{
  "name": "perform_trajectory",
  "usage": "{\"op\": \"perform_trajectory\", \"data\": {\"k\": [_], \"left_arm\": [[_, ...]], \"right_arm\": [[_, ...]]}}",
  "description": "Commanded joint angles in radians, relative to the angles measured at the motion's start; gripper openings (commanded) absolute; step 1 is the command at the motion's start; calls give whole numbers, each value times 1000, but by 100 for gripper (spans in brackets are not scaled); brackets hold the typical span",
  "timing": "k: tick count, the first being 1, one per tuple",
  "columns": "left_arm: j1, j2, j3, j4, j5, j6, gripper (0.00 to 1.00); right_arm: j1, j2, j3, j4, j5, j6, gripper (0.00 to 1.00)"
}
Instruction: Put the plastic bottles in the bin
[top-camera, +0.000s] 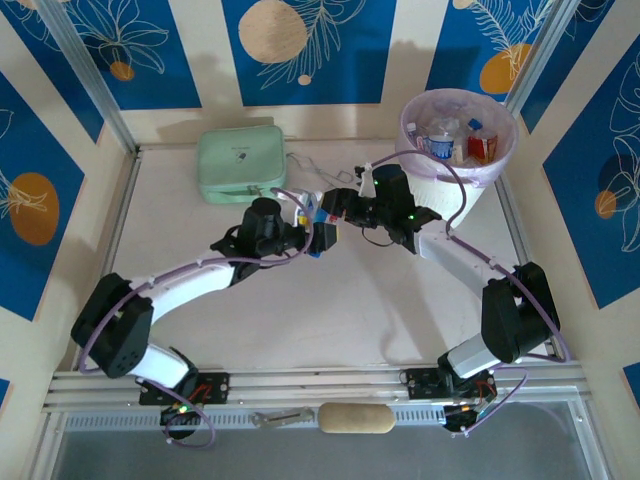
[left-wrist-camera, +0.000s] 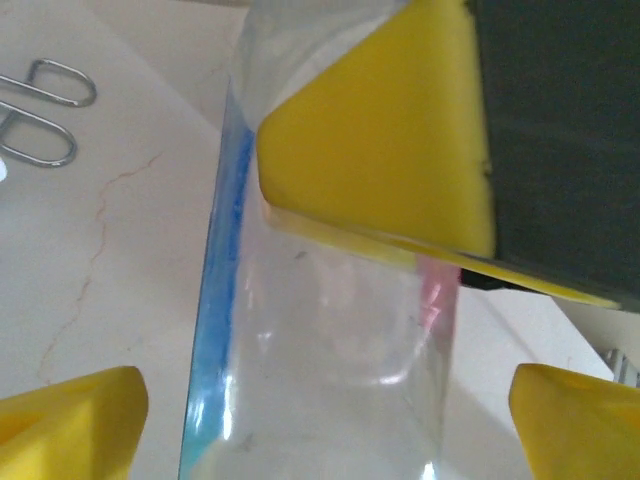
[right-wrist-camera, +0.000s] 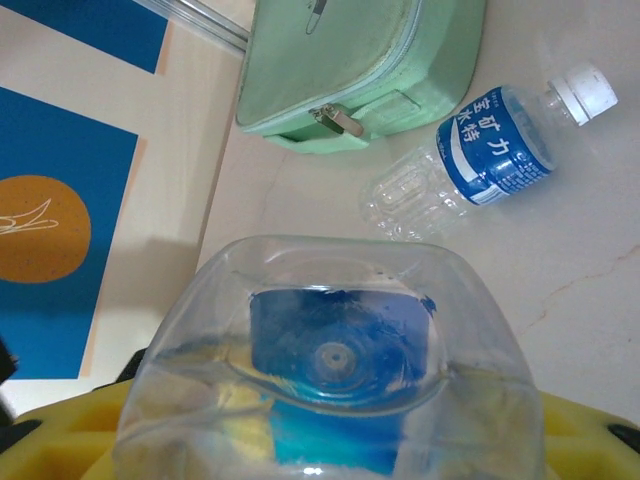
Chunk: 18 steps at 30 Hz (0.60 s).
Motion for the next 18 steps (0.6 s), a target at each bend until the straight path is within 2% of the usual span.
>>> {"op": "perform_trajectory", "data": {"k": [1,7,12,14,18], "left_arm": [[-5,-73,-27,-14,-39,-1,99],[22,-194,-77,-102,-184,20,99],[98,-240,-116,-191,-317,-47,99],[132,-239,-133,-201,-324,-86,99],[188,-225,-184,-133,-265,-162,99]], "right_arm": [[-19,-33,22,-31,13,-43,56],[-95,-92,110,-127,17,-145,56],[-201,-171,214,-186,21,-226,56],[-256,-198,250,-182,8,-235,55],[-356,-235,333,-180,45,-277,55]]}}
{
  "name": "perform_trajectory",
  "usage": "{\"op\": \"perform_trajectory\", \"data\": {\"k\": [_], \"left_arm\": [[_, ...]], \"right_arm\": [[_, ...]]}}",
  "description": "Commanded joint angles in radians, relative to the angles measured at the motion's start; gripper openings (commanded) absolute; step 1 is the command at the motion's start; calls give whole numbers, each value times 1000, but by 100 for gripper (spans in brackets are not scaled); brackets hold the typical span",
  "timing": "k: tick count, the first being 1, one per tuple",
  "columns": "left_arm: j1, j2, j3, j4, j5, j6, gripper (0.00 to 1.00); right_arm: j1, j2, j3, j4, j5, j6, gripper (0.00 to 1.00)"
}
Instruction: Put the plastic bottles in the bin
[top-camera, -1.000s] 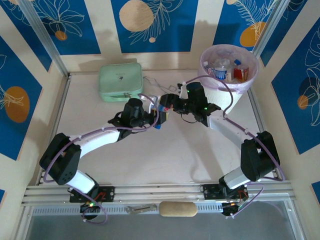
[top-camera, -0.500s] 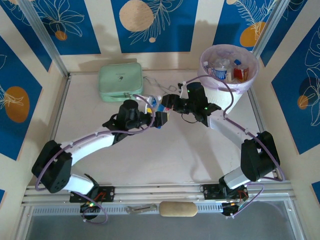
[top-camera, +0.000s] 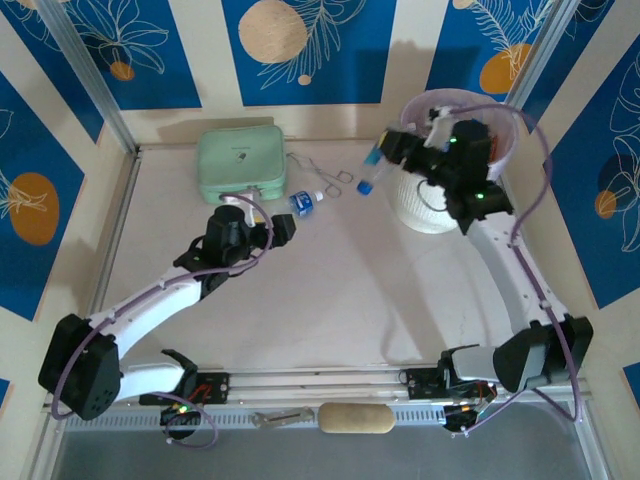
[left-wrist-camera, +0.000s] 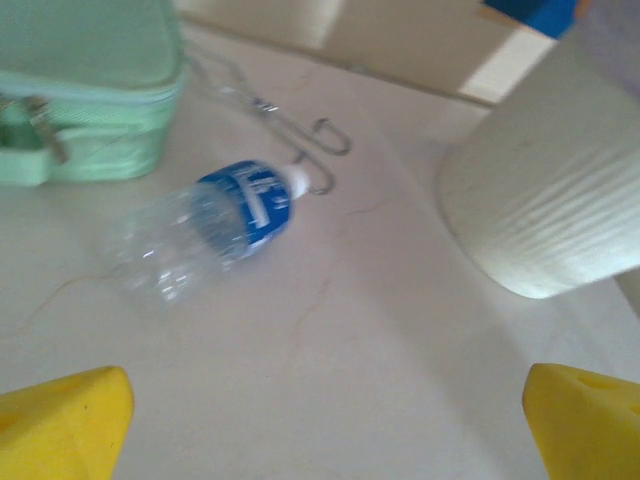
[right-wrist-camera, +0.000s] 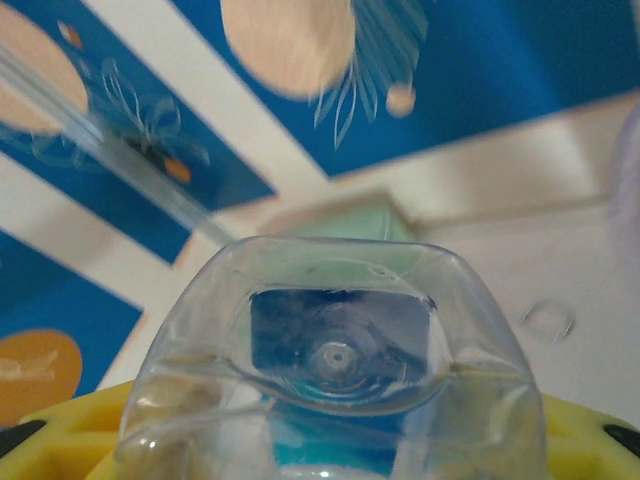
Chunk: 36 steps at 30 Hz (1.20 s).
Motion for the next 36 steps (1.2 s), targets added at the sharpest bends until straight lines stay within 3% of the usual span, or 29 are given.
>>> {"op": "perform_trajectory", "data": {"k": [1,15,20,28,34,36], "left_arm": [[31,11,-39,30,14,-86,99],[38,110,-39,118,132,-129,99],[38,145,-26,148,158,-147,99],[38,169,-6,156,190,-149,99],[38,167,-11,150,196,-148,99],[38,166,-9,141,194,-136,99]], "right_arm": [[-56,-36,67,-15,41,-77,56],[-227,-55,120,15,452,-355,56],[-296,-11,120,-16,456,-341,56],[-371,92,159,-104,310,-272,56],[-378,140,191,-140,266,-240,63],[-378,152,210,-144,267,-234,70]]}}
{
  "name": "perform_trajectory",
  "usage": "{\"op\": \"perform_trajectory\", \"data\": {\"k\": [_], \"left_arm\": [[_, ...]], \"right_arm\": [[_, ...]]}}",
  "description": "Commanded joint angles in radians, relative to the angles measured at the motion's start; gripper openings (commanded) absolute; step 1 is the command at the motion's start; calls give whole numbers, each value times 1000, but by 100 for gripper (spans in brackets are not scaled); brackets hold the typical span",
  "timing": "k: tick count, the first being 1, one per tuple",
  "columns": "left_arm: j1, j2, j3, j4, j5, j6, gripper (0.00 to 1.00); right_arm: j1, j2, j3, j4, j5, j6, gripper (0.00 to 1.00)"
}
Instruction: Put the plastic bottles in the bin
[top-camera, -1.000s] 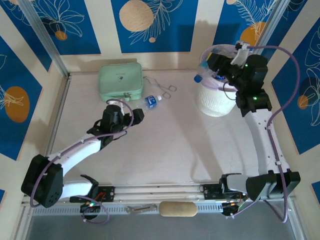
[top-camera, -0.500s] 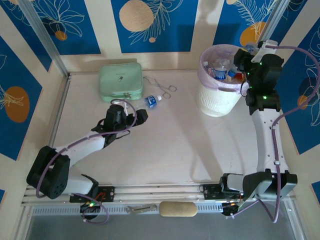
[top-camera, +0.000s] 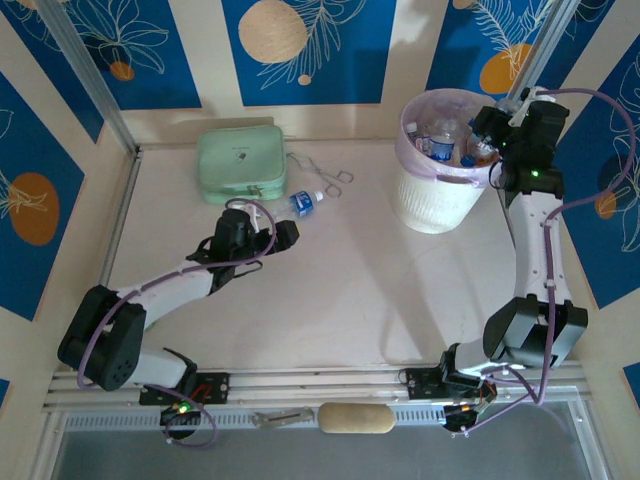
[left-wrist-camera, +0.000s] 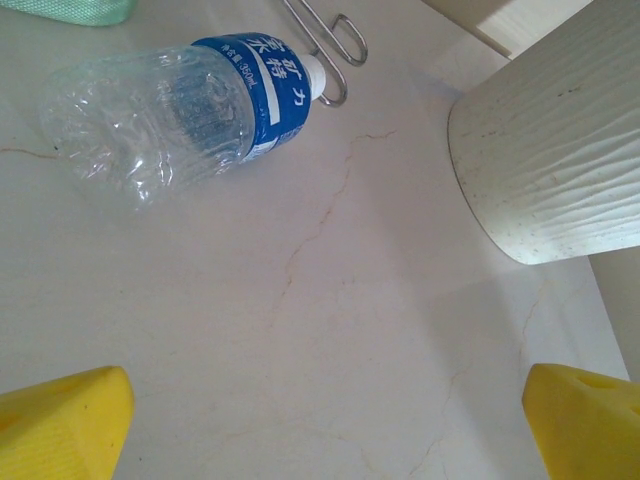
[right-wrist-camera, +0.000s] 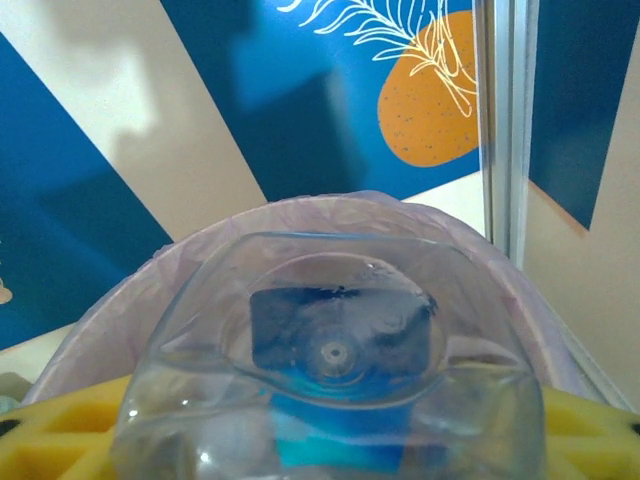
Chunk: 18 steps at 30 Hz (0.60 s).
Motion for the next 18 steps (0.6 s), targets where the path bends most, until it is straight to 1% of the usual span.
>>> {"op": "perform_trajectory", "data": {"k": [1,2,4,9,11,15,18], "left_arm": [[5,-1,35,9,17,14,99],[5,-1,40,-1,17,21,99],[7,-1,53,-19,16,41,99],[14,9,76,-30,16,63,99],[17,15,86,-29,18,67,99],[25,35,119,-31,25,88,99],[32,64,159,-43,32,124,99]], "right_arm": [[-4,18,62,-28,-32,18,77],[-4,26,79,-35,-25,16,83],[-4,36,126,-49,-18,10,99],[8,37,221,-76,2,-24,99],[20,19,229,-71,23,-47,99],[52,-49,193,-42,36,-74,99],[76,-117,117,-11,-6,-59,99]]}}
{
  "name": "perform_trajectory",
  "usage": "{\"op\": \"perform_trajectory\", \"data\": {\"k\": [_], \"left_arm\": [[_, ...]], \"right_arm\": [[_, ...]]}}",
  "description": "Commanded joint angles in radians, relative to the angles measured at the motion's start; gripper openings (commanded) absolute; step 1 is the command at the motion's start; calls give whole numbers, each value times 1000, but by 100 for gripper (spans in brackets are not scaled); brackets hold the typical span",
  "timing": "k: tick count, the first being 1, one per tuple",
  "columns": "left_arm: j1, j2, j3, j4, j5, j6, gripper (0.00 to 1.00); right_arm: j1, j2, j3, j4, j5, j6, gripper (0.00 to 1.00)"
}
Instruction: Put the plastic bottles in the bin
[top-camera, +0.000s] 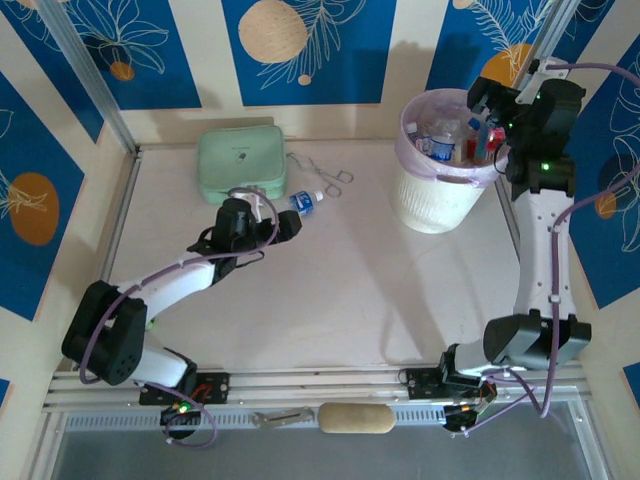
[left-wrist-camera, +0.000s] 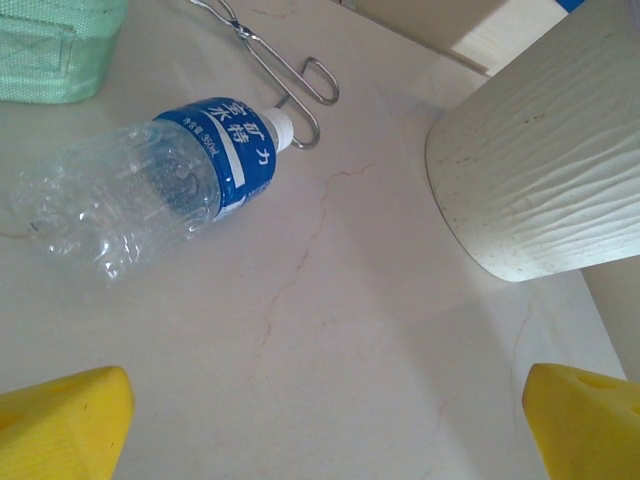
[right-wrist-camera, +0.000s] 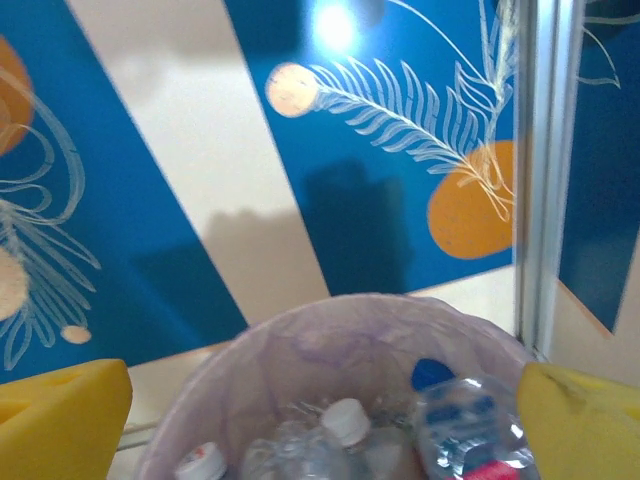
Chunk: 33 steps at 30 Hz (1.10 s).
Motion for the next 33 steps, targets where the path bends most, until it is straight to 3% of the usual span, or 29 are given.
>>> {"op": "perform_trajectory", "data": {"k": [1,6,13,18,24,33], "left_arm": [[19,37,77,-31,27,66,99],[50,123,172,-45,71,112,99],[81,290,345,-108,125,214,99],[85,420,506,-259,149,376,99],[92,553,704,-497,60,628,99],[106,715,924,-711,48,741,99]], "right_arm": [[26,-99,-79,44,-36,-1,99],[97,-235,-293,96,-137,84,99],[309,-365,-595,148,-114,176,99],[407,-373,-739,204,-112,262,99],[440,-336,-803,255,-118,327,99],[455,-335,-801,236,-103,328,99]]}}
